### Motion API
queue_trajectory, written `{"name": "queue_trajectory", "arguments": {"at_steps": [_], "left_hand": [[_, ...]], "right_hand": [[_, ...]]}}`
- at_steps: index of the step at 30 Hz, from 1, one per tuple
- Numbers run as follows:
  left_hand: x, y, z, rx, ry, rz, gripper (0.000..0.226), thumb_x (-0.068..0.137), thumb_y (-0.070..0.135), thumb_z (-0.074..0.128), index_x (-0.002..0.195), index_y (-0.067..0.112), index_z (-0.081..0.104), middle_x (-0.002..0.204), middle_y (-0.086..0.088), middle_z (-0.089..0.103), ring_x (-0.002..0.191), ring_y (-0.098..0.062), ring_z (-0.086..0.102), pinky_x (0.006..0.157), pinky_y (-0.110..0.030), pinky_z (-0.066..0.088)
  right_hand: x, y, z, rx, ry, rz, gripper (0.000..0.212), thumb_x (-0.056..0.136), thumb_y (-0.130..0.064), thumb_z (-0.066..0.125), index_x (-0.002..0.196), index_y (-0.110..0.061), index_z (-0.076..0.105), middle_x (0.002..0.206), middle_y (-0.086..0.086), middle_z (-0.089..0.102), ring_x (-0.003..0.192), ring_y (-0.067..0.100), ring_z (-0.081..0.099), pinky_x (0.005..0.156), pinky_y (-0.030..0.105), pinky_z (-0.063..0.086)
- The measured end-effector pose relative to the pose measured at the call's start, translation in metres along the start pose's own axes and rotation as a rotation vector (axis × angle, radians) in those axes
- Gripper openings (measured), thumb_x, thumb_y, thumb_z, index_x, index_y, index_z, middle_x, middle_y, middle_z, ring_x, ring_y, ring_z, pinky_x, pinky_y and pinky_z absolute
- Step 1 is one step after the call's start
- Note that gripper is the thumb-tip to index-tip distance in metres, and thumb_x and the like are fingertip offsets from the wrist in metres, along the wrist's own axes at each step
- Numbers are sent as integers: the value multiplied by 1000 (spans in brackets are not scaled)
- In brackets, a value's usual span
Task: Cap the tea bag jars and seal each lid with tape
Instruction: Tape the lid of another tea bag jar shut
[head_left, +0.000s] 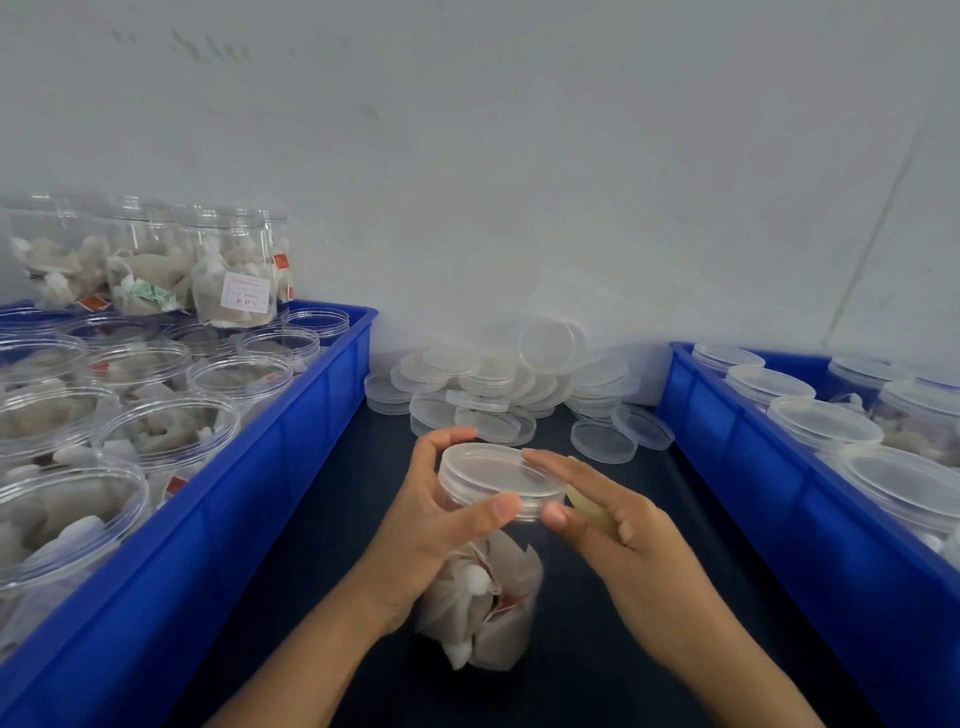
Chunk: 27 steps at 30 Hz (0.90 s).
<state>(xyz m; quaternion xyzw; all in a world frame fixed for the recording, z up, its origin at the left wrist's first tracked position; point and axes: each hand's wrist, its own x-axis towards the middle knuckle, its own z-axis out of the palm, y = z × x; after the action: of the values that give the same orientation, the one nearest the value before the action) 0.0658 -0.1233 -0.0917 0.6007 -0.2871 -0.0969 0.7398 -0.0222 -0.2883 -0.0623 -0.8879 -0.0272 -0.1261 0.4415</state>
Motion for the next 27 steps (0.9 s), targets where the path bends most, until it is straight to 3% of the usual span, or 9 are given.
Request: {"name": "queue_trajectory", "arguments": {"at_steps": [2, 5, 7, 10, 14, 17, 21, 24, 27], "left_hand": [[-2, 1, 1, 41, 32, -13, 96, 45, 62, 85, 121, 21, 43, 101, 13, 70, 96, -5, 68, 76, -16, 52], [-5, 0, 9, 200, 97, 61, 57, 84, 67, 53, 114, 19, 48, 100, 13, 67, 95, -3, 65, 79, -19, 52], [-6, -4, 18, 275, 286, 151, 44, 94, 54, 32, 110, 21, 57, 104, 6, 64, 98, -4, 63, 85, -23, 51], [-12, -3, 33, 463, 573, 267, 40, 98, 50, 27, 106, 28, 60, 107, 4, 58, 96, 7, 57, 78, -6, 43], [-17, -3, 37, 453, 378, 131, 73, 71, 82, 43, 128, 36, 47, 116, 18, 58, 103, 8, 57, 83, -14, 47], [-13, 1, 31, 435, 296, 73, 85, 44, 81, 69, 119, 50, 43, 111, 33, 59, 104, 14, 55, 82, -13, 46], [-8, 3, 26, 348, 312, 72, 79, 41, 70, 77, 111, 42, 54, 104, 31, 64, 98, 10, 60, 76, -11, 48], [-7, 5, 24, 264, 312, 43, 77, 43, 63, 81, 111, 37, 57, 103, 23, 68, 99, 4, 63, 81, -19, 51], [-5, 7, 19, 210, 316, 7, 77, 46, 53, 91, 113, 34, 58, 104, 17, 70, 102, -1, 65, 88, -27, 51]], "right_hand": [[1, -1, 3, 175, -44, -37, 44, 80, -51, 54, 124, -51, 55, 108, -27, 66, 99, -9, 60, 86, 19, 48], [0, -3, 3, 277, -17, -52, 46, 79, -43, 54, 126, -40, 56, 66, -32, 61, 60, -16, 56, 51, 4, 41], [0, 0, 5, 284, 24, -47, 47, 79, -46, 53, 126, -42, 55, 62, -33, 58, 58, -17, 54, 49, 3, 38], [-2, 0, 10, 269, 71, -42, 49, 79, -50, 51, 128, -45, 54, 79, -28, 66, 66, -15, 57, 57, 6, 42], [-4, 3, 15, 216, 125, -41, 44, 84, -49, 52, 128, -48, 52, 106, -13, 69, 102, 3, 64, 80, 14, 52], [-4, 3, 11, 170, 87, -62, 42, 97, -30, 50, 133, -50, 45, 116, -2, 65, 108, 12, 61, 89, 21, 52], [-4, 1, 9, 123, -6, -69, 50, 101, -29, 40, 138, -61, 28, 104, -12, 63, 70, -7, 53, 65, 9, 43], [-5, -3, 6, 27, -15, -71, 54, 94, -50, 34, 140, -65, 10, 109, -23, 61, 100, -14, 54, 85, 11, 40], [-8, -5, -6, -189, 78, -76, 64, 82, -69, 31, 138, -65, 1, 67, -11, 57, 62, -1, 54, 64, 17, 37]]}}
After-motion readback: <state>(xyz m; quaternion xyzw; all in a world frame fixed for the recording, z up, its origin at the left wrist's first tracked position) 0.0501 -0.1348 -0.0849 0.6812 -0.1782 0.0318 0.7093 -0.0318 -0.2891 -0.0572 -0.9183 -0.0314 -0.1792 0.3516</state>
